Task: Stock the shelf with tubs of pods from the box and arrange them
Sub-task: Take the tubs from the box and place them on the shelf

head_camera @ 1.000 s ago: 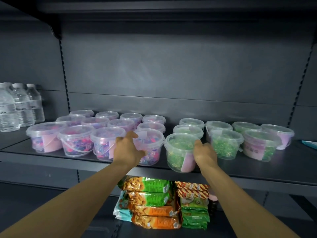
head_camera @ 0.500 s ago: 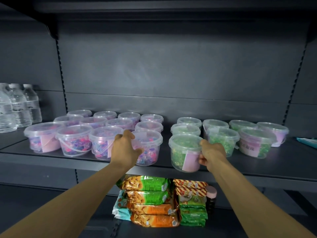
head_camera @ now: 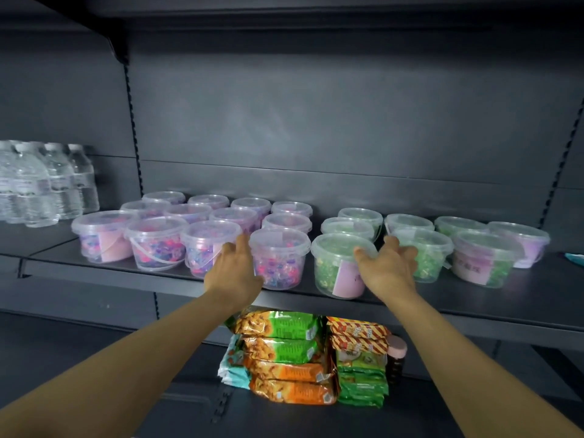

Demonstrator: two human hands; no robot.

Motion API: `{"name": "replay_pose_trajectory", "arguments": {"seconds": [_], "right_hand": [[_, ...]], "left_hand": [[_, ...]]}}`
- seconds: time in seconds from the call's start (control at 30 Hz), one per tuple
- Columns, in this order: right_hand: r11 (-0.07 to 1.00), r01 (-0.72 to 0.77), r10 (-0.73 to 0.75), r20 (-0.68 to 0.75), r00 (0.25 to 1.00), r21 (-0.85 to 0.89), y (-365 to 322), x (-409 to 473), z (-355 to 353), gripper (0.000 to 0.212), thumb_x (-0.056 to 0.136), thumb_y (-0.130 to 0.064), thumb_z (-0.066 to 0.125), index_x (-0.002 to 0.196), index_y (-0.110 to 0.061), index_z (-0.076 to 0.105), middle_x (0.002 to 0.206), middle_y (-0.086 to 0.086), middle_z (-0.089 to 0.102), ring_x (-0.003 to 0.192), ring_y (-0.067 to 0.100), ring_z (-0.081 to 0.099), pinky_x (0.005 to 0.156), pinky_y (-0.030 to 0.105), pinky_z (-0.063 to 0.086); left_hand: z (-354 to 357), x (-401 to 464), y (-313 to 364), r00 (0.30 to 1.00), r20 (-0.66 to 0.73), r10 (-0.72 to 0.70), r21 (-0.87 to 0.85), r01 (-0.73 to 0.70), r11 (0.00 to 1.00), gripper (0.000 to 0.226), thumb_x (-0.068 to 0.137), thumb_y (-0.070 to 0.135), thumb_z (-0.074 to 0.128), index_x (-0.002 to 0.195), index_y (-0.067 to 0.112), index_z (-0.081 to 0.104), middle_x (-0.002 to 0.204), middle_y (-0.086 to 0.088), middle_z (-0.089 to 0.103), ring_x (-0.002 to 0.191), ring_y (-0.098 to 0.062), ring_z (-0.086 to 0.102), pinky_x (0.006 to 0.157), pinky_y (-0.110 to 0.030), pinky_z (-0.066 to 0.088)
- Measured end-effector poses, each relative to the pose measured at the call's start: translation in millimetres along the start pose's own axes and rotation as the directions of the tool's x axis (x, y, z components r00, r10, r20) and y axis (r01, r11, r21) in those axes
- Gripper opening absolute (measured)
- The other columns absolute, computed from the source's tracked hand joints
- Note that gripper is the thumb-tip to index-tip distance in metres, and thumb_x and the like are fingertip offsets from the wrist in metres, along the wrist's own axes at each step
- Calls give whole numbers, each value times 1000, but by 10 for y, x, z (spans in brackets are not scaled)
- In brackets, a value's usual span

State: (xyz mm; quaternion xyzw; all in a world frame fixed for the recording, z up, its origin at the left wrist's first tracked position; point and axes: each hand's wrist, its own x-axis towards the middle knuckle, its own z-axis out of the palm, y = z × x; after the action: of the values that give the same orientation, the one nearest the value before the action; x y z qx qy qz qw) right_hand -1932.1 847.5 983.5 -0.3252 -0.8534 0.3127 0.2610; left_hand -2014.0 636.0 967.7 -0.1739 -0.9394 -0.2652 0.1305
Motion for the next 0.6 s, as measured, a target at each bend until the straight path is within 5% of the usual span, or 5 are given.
{"name": "replay_pose_trajectory", "arguments": {"seconds": [0.1, 0.17, 0.4, 0.6], "right_hand": [[883, 353, -376, -13, 927, -310, 23, -134, 41, 70, 89, -49, 50, 144, -16, 23, 145, 14, 18, 133, 34, 21, 109, 43, 28], [769, 452, -472, 74, 878, -452, 47, -174, 90, 66, 90, -46, 48, 144, -17, 25, 148, 13, 18, 134, 34, 18, 111, 42, 22], [693, 464, -451, 171, 876, -551, 44, -216, 87, 57, 93, -33, 45, 143, -14, 24, 147, 11, 25, 134, 32, 21, 112, 45, 23], [640, 516, -515, 181, 838, -569, -189, -556, 129, 68, 89, -41, 53, 143, -12, 24, 147, 16, 21, 135, 34, 18, 111, 45, 21]], "left_hand": [[-59, -60, -2, 1000, 7, 2, 70, -3, 998, 64, 81, 23, 67, 133, 16, 29, 126, -12, 44, 117, -33, 47, 89, -46, 48], [-103, -102, -2, 1000, 15, 20, 130, -22, 991, 61, 82, 25, 65, 131, 15, 31, 127, -13, 44, 119, -33, 45, 88, -44, 45], [-248, -250, -102, 997, 48, 57, 269, -68, 961, 60, 84, 31, 63, 134, 14, 34, 132, -12, 44, 123, -31, 42, 94, -43, 43], [-394, -425, -392, 994, 102, 30, 294, -59, 954, 62, 85, 30, 63, 136, 15, 33, 135, -11, 41, 126, -31, 40, 96, -42, 41]]}}
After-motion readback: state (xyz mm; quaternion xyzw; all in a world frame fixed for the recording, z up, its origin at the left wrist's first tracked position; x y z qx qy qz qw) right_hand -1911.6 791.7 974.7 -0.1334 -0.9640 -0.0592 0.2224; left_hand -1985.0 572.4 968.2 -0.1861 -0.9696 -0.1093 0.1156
